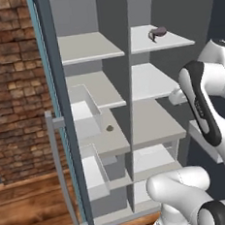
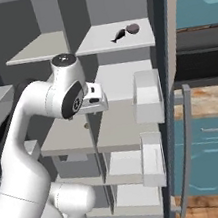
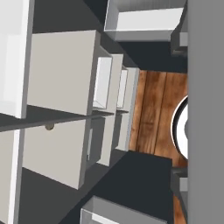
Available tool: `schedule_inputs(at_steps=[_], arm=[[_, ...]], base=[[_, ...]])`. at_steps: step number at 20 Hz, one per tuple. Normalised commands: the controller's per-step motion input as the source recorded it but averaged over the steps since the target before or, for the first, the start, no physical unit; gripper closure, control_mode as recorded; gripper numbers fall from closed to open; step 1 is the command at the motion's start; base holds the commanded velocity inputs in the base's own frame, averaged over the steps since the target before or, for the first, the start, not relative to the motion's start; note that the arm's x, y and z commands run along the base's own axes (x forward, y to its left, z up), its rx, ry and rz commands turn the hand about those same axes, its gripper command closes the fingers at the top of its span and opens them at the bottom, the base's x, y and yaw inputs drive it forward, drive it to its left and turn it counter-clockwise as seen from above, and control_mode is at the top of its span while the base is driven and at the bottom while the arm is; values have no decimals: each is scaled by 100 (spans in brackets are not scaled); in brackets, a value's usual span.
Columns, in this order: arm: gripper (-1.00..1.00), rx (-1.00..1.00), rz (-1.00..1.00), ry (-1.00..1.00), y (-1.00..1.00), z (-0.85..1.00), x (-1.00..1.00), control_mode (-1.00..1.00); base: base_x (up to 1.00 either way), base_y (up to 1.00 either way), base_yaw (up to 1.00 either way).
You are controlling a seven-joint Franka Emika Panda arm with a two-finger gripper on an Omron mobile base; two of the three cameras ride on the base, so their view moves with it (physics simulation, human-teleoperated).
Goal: Pick up the frozen fish from the freezer, place it on any shelf in the fridge, and close the fridge and freezer doors when done.
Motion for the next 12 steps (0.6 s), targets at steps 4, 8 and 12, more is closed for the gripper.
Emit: schedule_inputs(at_steps=[4, 8, 12], arm=[[-100, 0, 0, 0, 0, 0, 0, 100], [-100, 0, 0, 0, 0, 0, 0, 100], [-100, 0, 0, 0, 0, 0, 0, 100]], base=[[-12, -19, 0], [-59, -24, 0], [-62, -11, 0]])
